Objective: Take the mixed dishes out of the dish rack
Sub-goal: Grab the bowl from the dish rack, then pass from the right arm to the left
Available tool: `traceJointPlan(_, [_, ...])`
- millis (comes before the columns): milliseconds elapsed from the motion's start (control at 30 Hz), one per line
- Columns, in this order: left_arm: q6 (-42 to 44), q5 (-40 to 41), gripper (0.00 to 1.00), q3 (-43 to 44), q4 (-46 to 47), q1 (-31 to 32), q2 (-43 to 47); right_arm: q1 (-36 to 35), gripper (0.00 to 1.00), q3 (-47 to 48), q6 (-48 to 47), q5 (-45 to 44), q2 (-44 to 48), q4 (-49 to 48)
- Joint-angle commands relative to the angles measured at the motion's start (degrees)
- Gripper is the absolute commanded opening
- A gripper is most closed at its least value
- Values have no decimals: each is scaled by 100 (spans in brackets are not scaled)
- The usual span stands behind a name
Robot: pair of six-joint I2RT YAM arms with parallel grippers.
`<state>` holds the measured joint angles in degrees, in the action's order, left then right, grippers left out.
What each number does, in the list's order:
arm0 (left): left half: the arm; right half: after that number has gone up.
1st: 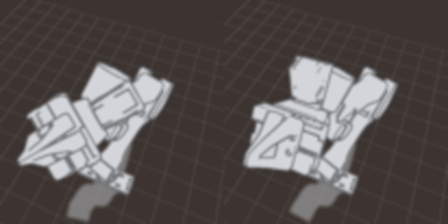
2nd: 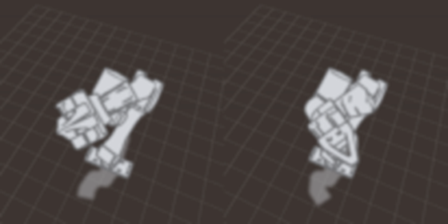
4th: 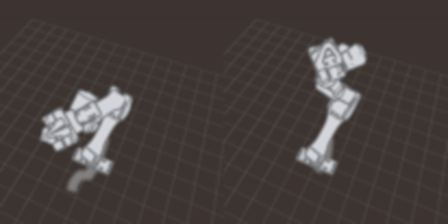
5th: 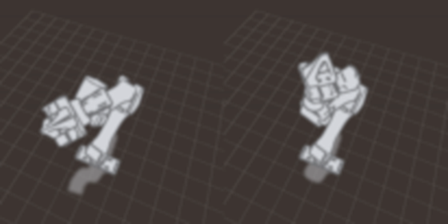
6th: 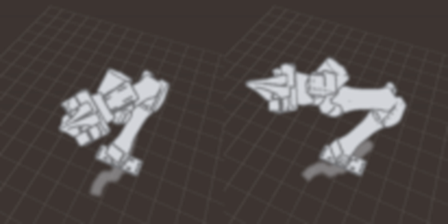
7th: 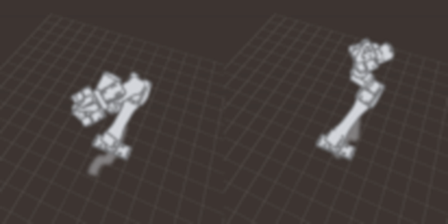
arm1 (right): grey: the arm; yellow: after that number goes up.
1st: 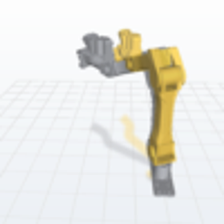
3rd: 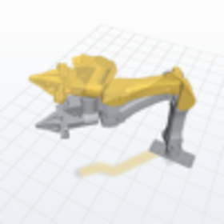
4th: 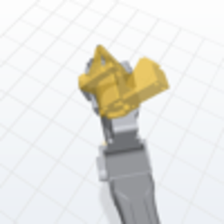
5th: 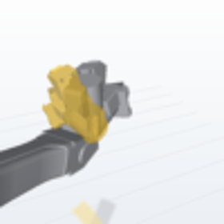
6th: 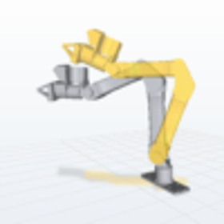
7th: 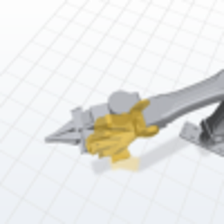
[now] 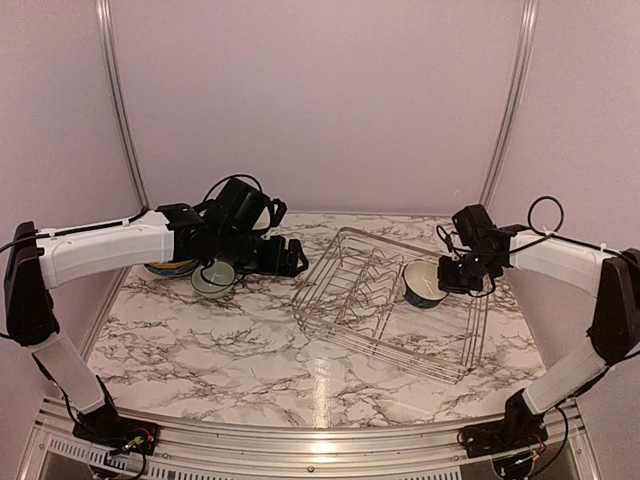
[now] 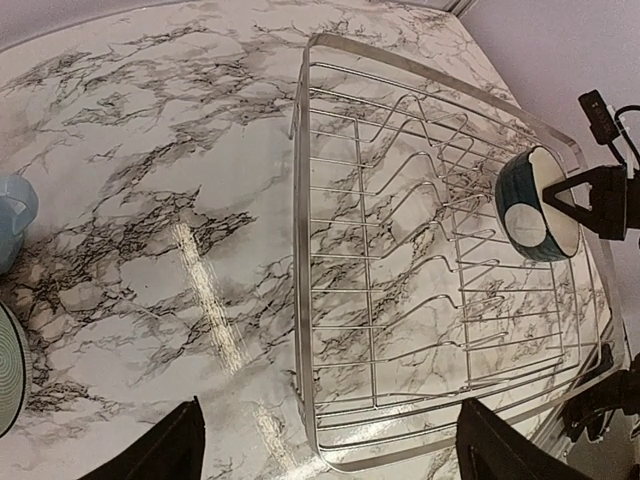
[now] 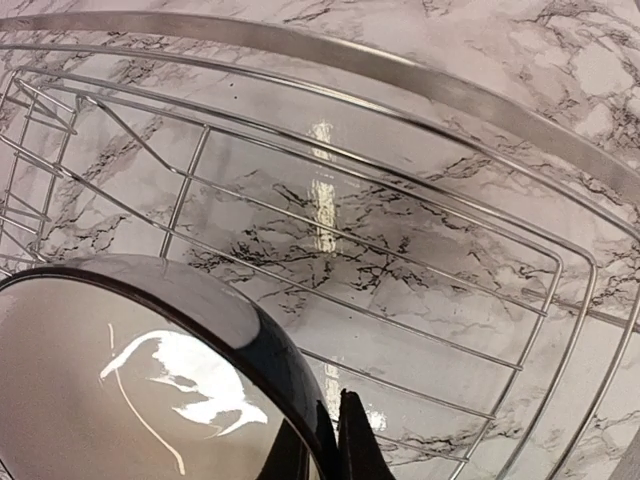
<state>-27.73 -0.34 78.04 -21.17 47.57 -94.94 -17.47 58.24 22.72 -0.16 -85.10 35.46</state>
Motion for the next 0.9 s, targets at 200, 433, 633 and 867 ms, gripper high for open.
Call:
traceJointPlan(200, [-168, -214, 87, 606, -278, 318, 14, -70, 0, 258, 22, -542, 963, 249])
traceJointPlan(433, [-267, -157, 86, 1266, -518, 667, -337, -577, 0, 828, 177, -1053, 1081, 583])
traceJointPlan(633, [-422, -91, 85, 1536, -489, 848, -484, -1547, 0, 1483, 374, -1711, 814, 793])
traceJointPlan(867, [-573, -41, 84, 1834, -495, 1130, -708, -2522, 0, 2296, 674, -2466, 69, 1120])
